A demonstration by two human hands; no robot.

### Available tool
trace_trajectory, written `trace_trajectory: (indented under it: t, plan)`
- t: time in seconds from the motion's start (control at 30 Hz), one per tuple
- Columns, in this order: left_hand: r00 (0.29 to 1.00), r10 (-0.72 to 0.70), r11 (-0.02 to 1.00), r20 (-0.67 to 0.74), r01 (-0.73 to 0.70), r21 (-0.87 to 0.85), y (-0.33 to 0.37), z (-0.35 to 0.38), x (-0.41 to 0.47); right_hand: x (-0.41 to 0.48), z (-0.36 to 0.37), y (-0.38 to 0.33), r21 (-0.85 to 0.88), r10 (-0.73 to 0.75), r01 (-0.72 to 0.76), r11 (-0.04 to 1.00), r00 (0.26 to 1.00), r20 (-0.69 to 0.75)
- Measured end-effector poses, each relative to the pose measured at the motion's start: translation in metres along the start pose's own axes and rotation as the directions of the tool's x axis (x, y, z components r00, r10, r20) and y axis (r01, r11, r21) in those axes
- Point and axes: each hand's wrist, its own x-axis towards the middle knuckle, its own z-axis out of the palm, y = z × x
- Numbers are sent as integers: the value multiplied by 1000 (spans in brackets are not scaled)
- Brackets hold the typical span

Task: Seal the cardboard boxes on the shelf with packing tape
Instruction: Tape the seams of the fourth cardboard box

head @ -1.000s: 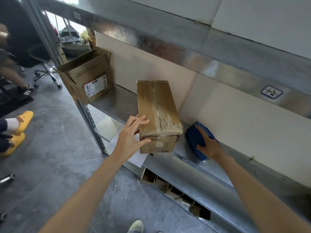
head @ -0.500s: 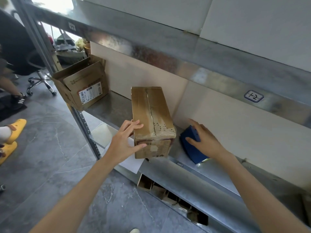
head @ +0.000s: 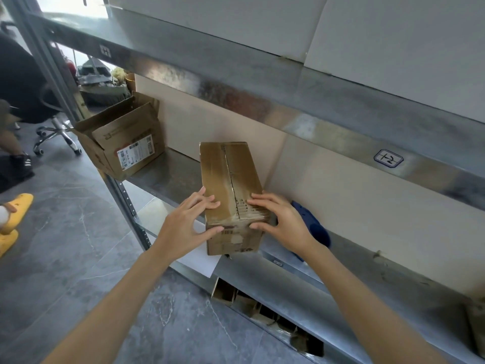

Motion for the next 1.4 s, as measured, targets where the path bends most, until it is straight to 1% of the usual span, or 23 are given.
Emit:
trace_trajectory:
  t: [0.1, 0.3, 0.4, 0.47, 0.53, 0.6, 0.7, 0.83, 0.93, 0.97, 1.03, 1.1, 1.2, 1.27, 1.4]
  plan:
    - [1000, 0, 1000, 10, 0, -17, -3, 0, 1, 3, 0, 4, 16, -13, 13, 1000, 999, -32]
    - [1000, 6, 1000, -30, -7, -28, 3, 3, 2, 6, -3, 8, -11, -41, 41, 999, 999, -16]
    - [995, 7, 1000, -104, -6, 8, 11, 10, 1, 5, 0, 4, -55, -57, 55, 997, 997, -45]
    - [982, -32, 999, -187, 38, 30, 21, 19, 2, 6, 6, -2, -84, -32, 23, 996, 994, -108]
    - [970, -75, 996, -232, 84, 31, 27, 27, 1, 7, 11, -8, -114, -10, -9, 993, 987, -159]
    - [969, -89, 995, -230, 95, 16, 27, 29, 0, 8, 14, -10, -118, -14, -7, 993, 984, -176]
    - [978, -78, 996, -193, 84, 22, 22, 24, 1, 9, 11, -5, -63, -16, 5, 998, 985, -172]
    - [995, -55, 998, -78, 55, -6, 14, 11, 2, 10, 3, 3, 32, -21, 25, 999, 993, -113]
    - [999, -33, 999, 5, 33, 12, 10, 0, 3, 11, -3, 5, 80, 12, -7, 997, 998, -60]
    - [999, -43, 999, 2, 43, 14, 10, -1, 4, 11, -4, 5, 80, 17, -13, 997, 999, -44]
    - [996, -75, 997, -55, 75, 9, 16, 2, 5, 11, -4, 3, 53, 12, -10, 999, 999, -42]
    - [987, -103, 995, -127, 101, -24, 23, 10, 4, 10, 0, 0, 18, 10, -9, 1000, 997, -81]
    - [973, -131, 990, -190, 120, -69, 27, 18, 3, 9, 7, -4, 9, 30, -29, 1000, 986, -162]
    - [969, -134, 989, -207, 119, -85, 24, 18, 3, 10, 9, -3, 32, 45, -39, 999, 981, -188]
    - [975, -118, 988, -189, 96, -120, 19, 17, 3, 12, 7, 0, 43, 39, -32, 999, 983, -178]
